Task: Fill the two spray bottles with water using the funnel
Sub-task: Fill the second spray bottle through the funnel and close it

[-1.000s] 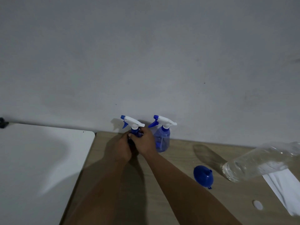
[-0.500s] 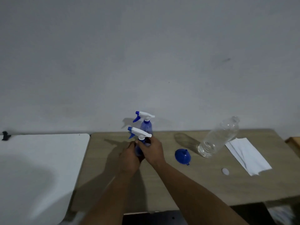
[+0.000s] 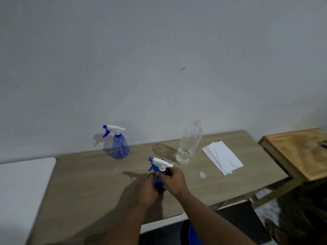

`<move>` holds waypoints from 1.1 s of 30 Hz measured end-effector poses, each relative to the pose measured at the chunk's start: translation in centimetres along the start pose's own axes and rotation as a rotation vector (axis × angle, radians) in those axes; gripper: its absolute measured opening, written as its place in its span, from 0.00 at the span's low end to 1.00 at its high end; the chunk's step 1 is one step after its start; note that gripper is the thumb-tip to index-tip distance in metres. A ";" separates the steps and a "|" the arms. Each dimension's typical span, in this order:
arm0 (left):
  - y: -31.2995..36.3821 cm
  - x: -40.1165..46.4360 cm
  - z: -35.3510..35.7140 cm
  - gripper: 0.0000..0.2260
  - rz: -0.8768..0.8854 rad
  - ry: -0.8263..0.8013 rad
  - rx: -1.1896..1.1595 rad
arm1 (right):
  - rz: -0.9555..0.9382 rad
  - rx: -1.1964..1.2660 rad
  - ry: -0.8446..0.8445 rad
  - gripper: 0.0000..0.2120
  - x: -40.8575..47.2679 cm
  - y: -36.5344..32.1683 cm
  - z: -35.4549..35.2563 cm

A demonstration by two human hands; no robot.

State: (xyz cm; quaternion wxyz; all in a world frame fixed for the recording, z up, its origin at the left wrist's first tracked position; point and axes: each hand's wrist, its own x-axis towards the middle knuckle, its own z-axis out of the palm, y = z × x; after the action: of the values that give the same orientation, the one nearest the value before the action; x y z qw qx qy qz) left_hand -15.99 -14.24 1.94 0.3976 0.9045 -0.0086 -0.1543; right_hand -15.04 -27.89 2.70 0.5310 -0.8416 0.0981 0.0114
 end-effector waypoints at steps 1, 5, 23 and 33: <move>0.3 0.1 0.7 0.15 0.004 0.015 0.005 | 0.008 0.001 -0.006 0.10 -0.1 0.6 -0.4; -0.2 -0.1 2.7 0.12 -0.027 0.038 0.137 | 0.019 0.031 -0.042 0.08 -0.5 2.7 -0.7; 0.1 0.0 2.3 0.16 -0.007 0.015 0.288 | -0.004 0.262 -0.173 0.11 0.4 4.7 -1.3; -0.2 0.6 2.5 0.10 -0.027 -0.006 0.276 | 0.024 0.301 -0.136 0.17 -0.4 4.0 -0.8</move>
State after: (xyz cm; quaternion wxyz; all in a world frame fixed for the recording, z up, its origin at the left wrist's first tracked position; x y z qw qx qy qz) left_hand -16.14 -16.00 0.06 0.2673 0.9501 -0.0188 -0.1595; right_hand -16.19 -30.23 -0.41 0.6563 -0.7487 0.0725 0.0597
